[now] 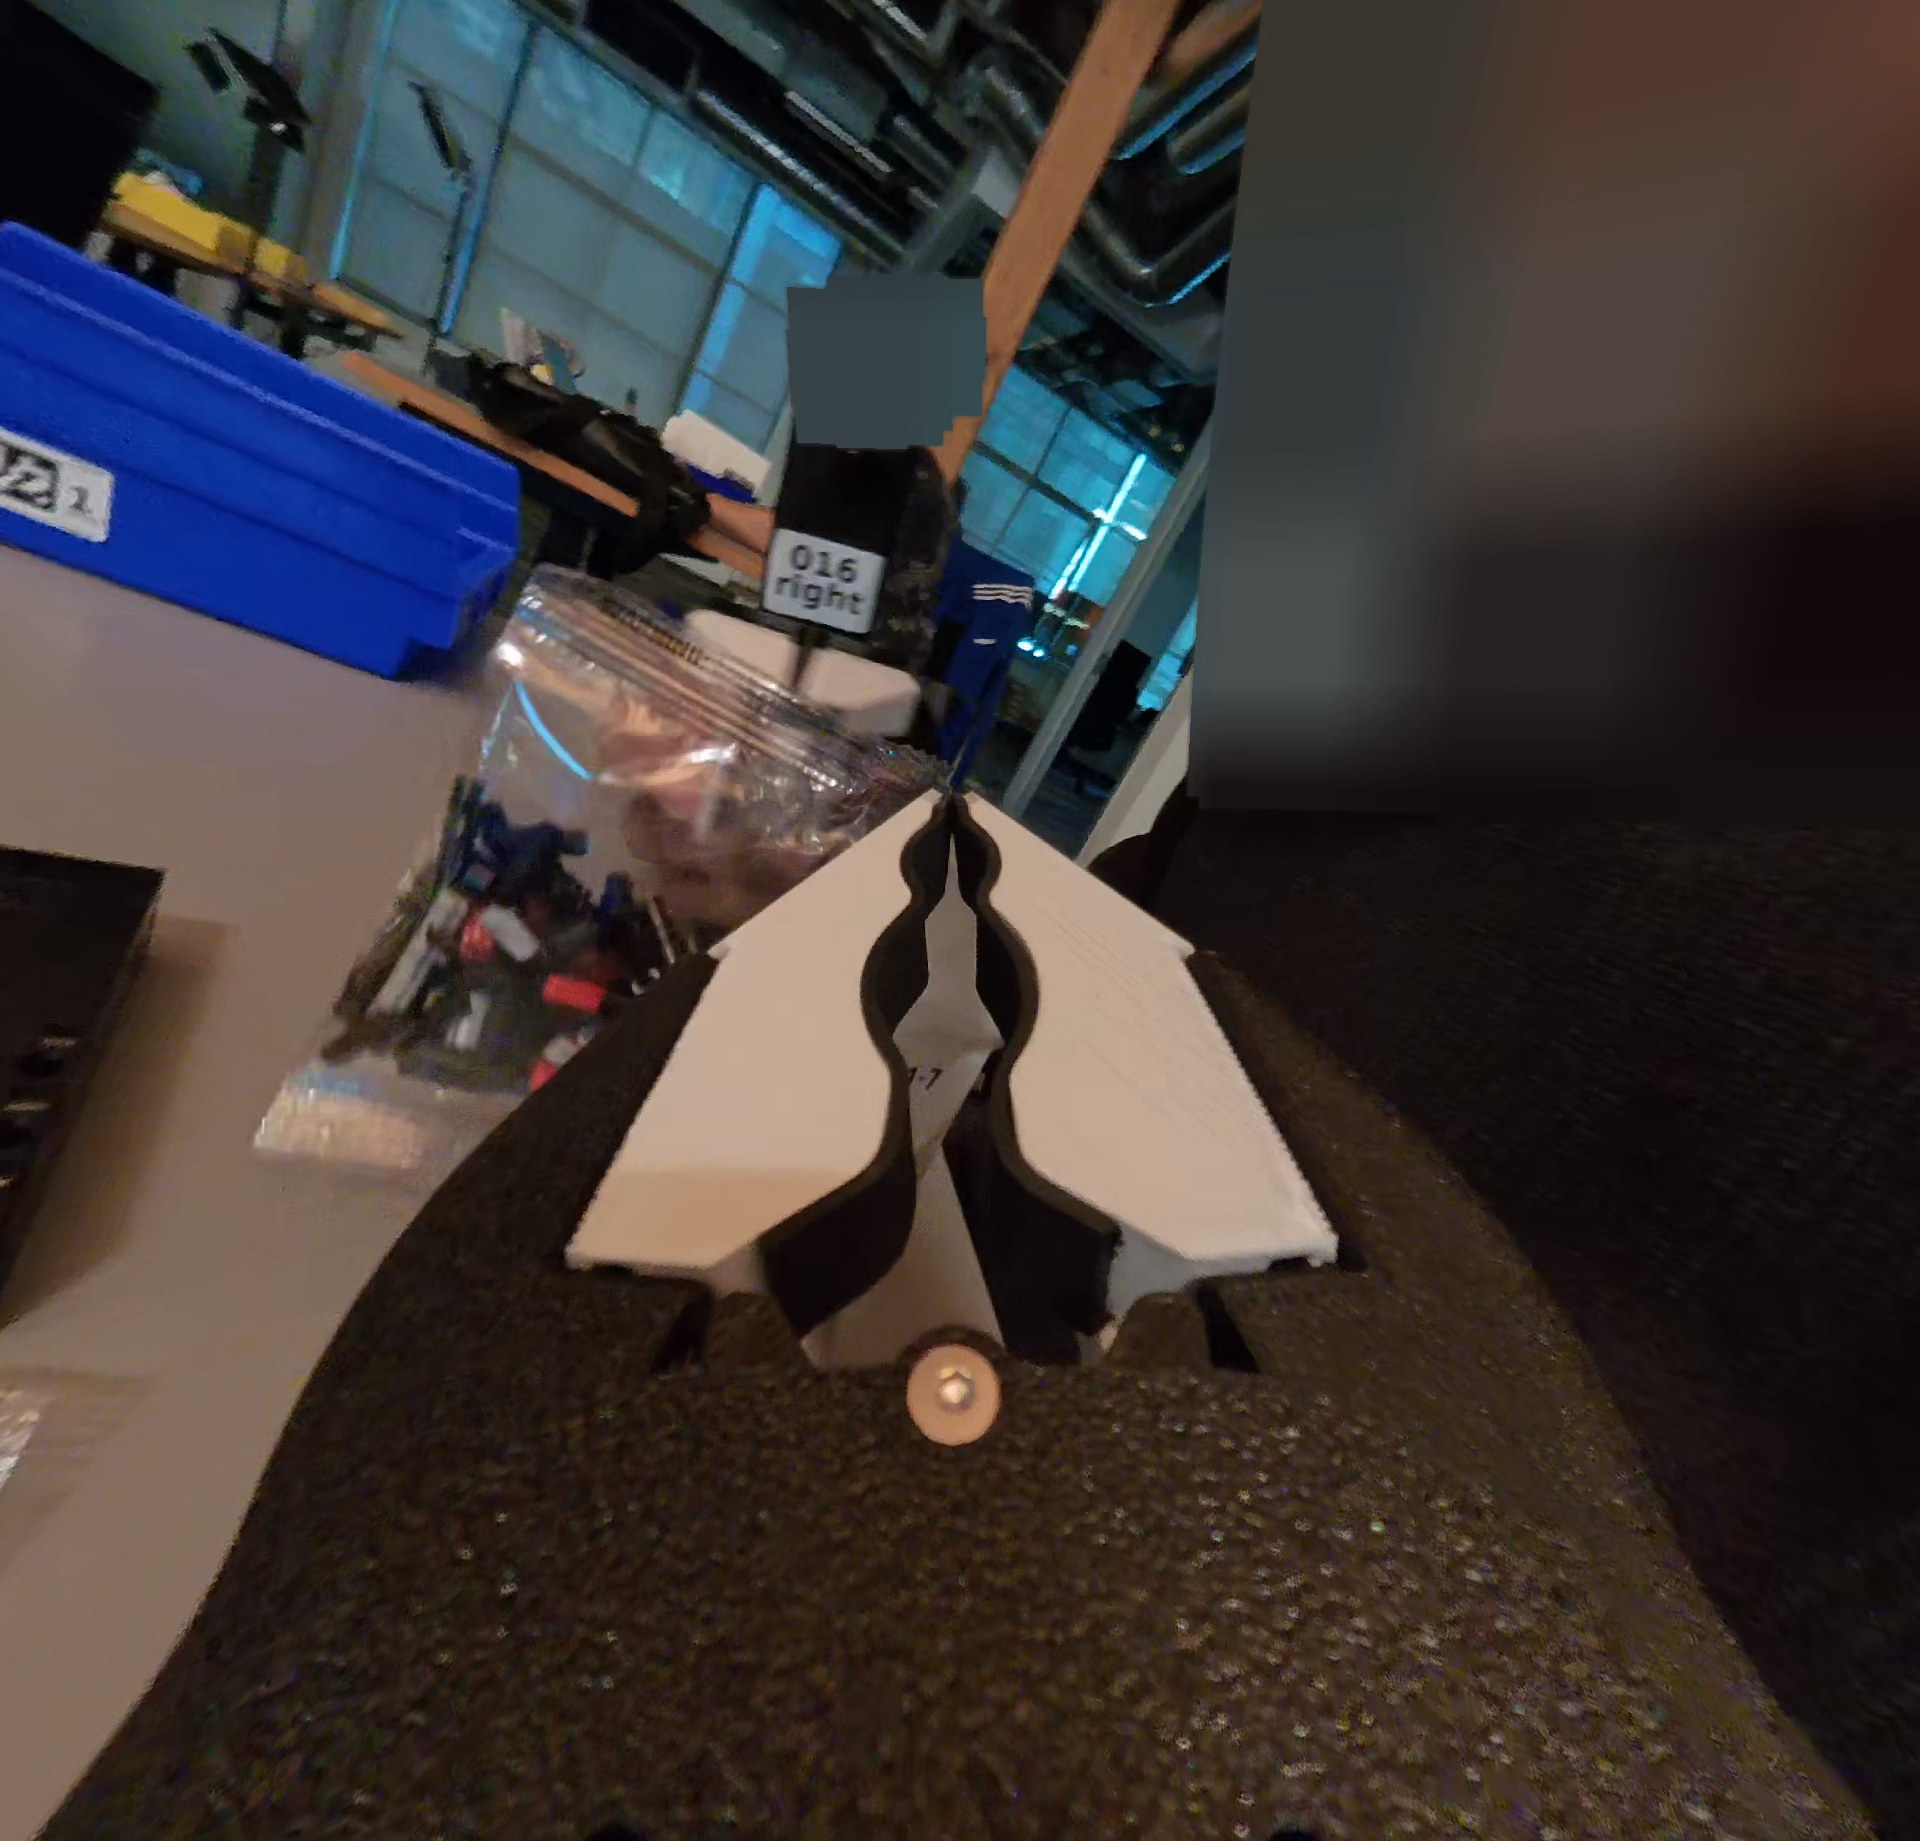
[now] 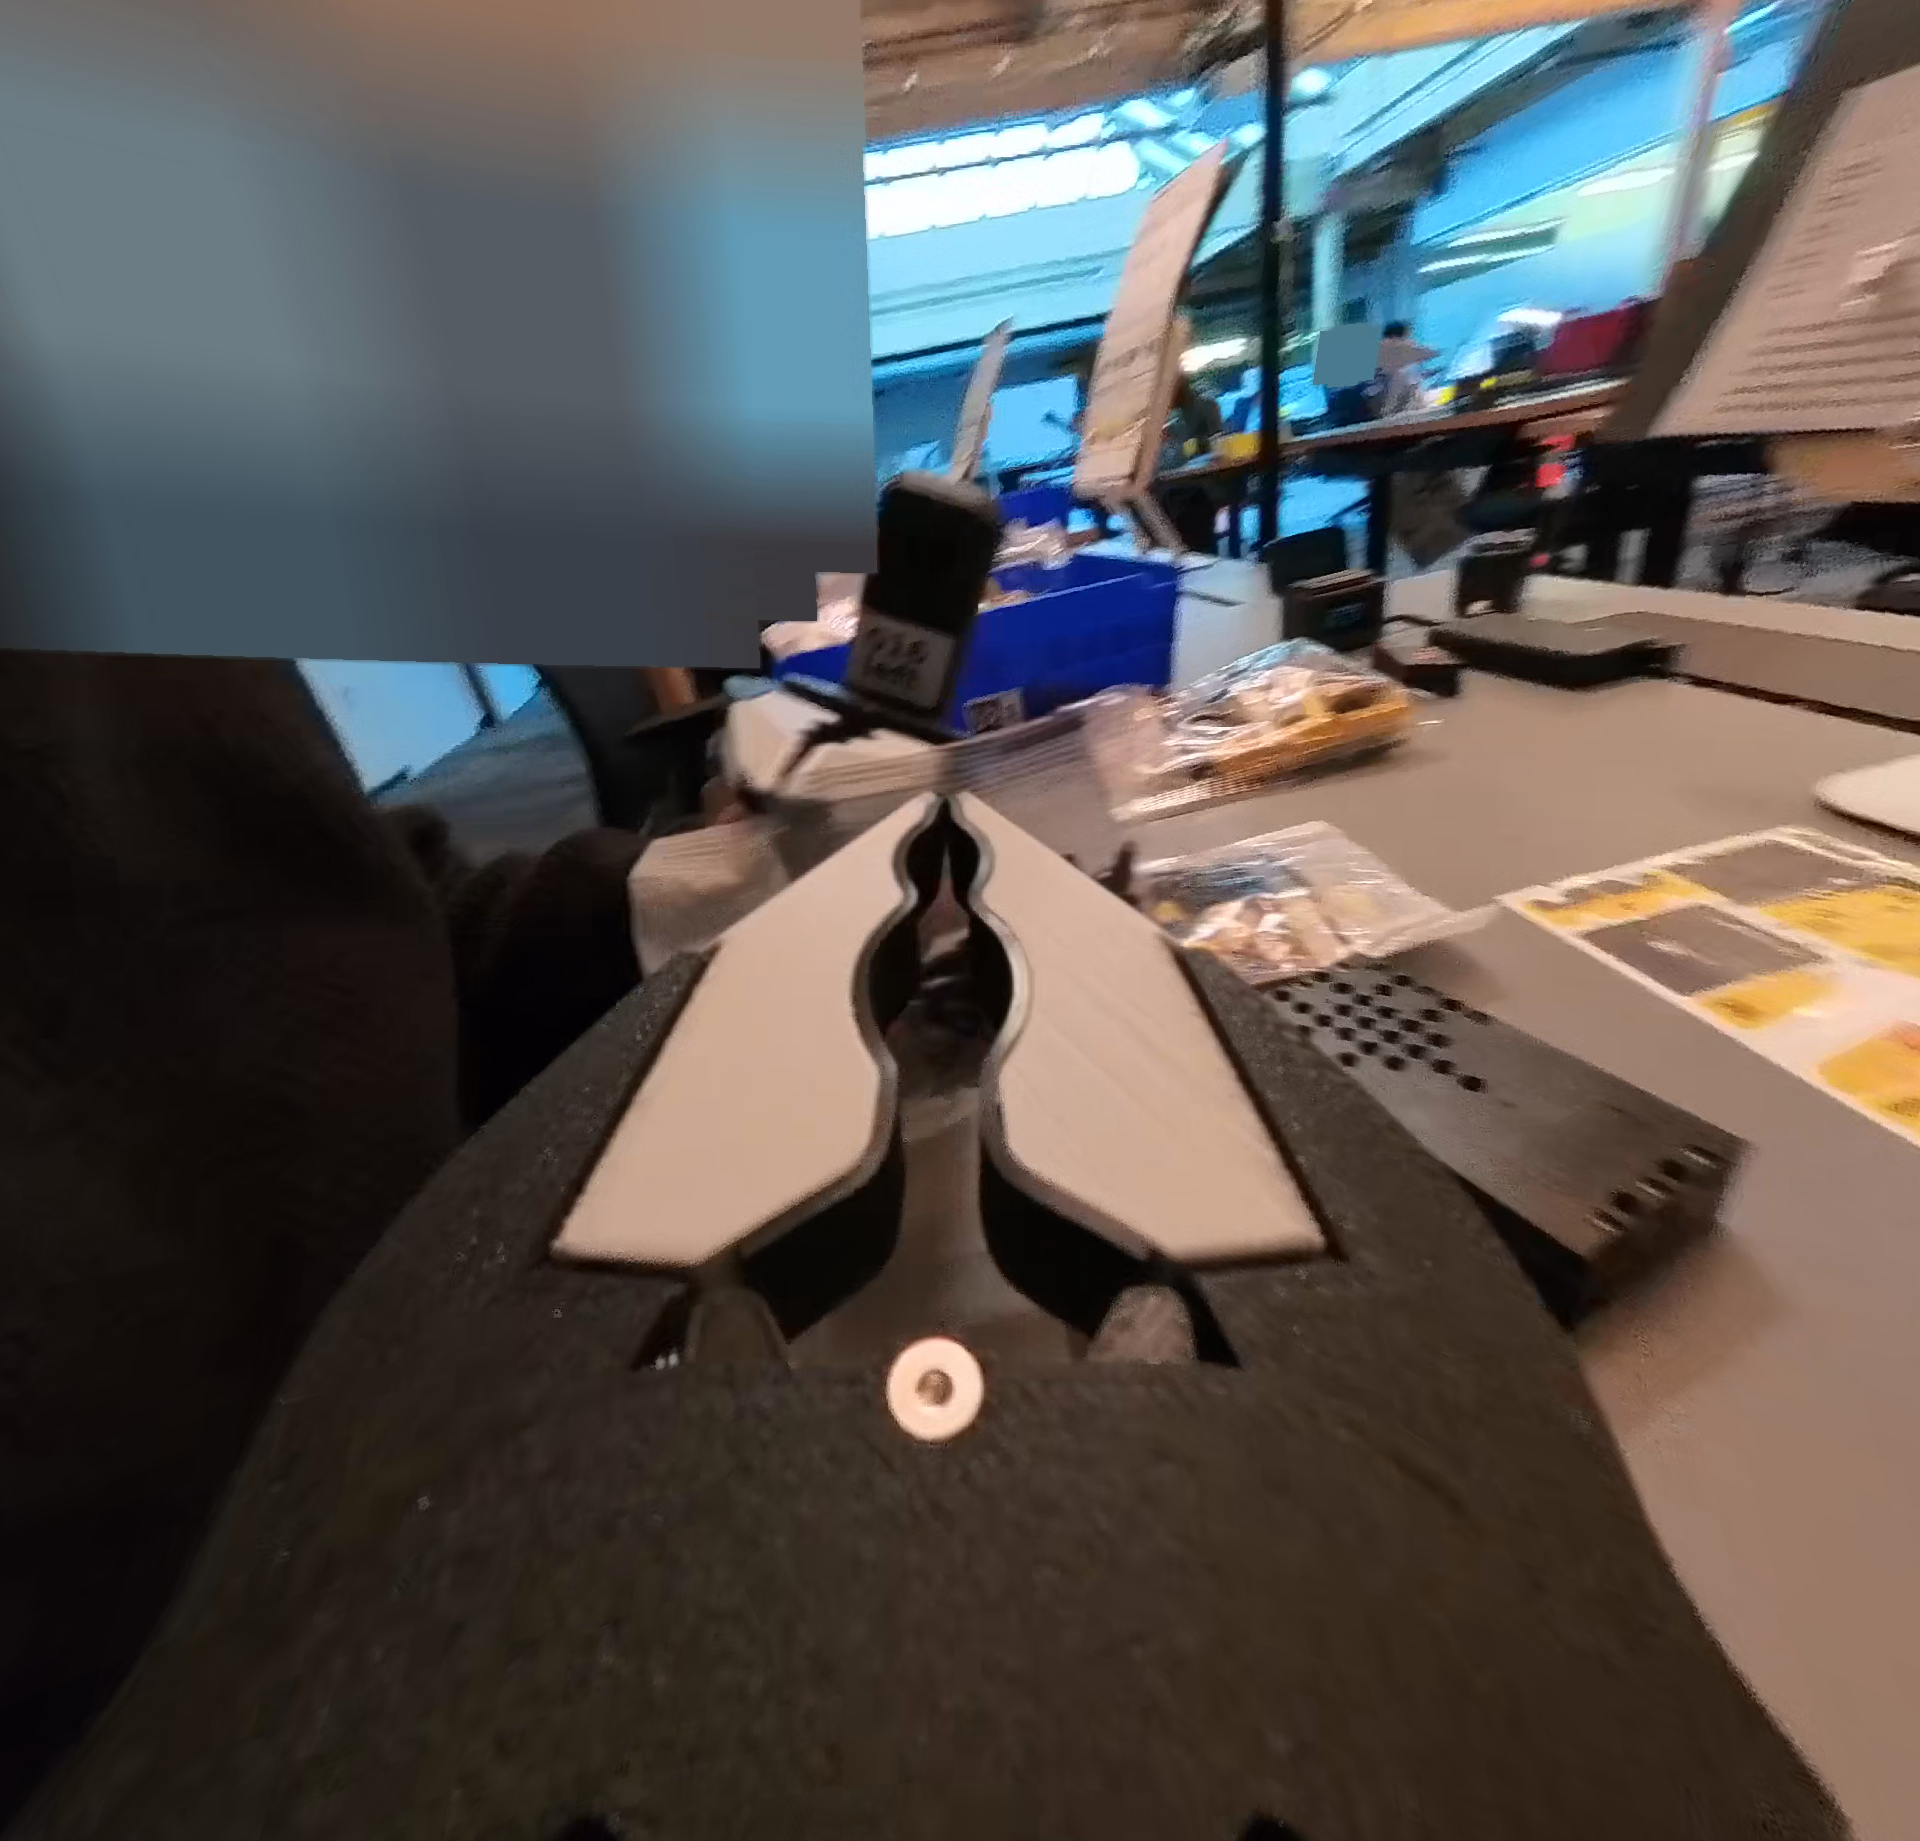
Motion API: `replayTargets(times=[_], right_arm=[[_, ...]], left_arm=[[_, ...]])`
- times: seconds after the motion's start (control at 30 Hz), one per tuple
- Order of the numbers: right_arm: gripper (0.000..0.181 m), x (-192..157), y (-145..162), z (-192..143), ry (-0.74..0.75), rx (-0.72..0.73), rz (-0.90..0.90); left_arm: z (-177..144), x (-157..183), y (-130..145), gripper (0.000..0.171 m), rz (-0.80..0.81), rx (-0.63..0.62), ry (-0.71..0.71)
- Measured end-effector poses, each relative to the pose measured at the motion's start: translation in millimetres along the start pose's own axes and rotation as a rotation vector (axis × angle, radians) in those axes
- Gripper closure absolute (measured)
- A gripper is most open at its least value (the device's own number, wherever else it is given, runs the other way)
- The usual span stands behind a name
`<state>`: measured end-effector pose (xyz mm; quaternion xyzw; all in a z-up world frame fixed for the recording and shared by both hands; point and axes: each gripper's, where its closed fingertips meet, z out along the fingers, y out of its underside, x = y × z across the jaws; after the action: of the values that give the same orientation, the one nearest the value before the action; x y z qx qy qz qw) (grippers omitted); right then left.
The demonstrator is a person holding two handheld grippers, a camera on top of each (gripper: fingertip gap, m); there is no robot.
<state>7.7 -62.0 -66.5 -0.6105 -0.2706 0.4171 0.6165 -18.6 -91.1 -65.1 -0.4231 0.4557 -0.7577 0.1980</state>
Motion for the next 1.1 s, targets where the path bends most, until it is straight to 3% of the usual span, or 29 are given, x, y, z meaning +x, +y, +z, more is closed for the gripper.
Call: replayTargets(times=[0.1, 0.17, 0.3, 0.4, 0.63, 1.1], right_arm=[[0.181, 20.3, -13.6, -18.8, 0.071, 0.066, 0.040], [0.181, 15.9, -18.5, -22.4, 0.050, 0.091, 0.026], [0.180, -11.6, -6.4, -4.1, -0.042, 0.056, -0.020], [0.165, -28.1, 3.7, 9.2, -0.092, 0.018, -0.046], [0.167, -17.6, 5.4, 7.8, -0.015, 0.010, -0.114], [0.165, -18.0, 7.6, 8.6, -0.028, 0.003, -0.094]], left_arm=[[0.6, -4.9, 0.6, 0.171, -0.003, -0.001, -0.028], [0.6, -7.2, 0.4, 0.171, -0.006, 0.000, -0.041], [0.5, -12.3, 0.2, 0.171, -0.011, 0.002, -0.068], [1.3, -14.2, 1.5, 0.171, -0.015, -0.006, -0.078], [1.5, -12.3, 1.3, 0.171, -0.007, -0.005, -0.071], [2.5, -12.8, 1.9, 0.171, 0.011, -0.009, -0.085]])
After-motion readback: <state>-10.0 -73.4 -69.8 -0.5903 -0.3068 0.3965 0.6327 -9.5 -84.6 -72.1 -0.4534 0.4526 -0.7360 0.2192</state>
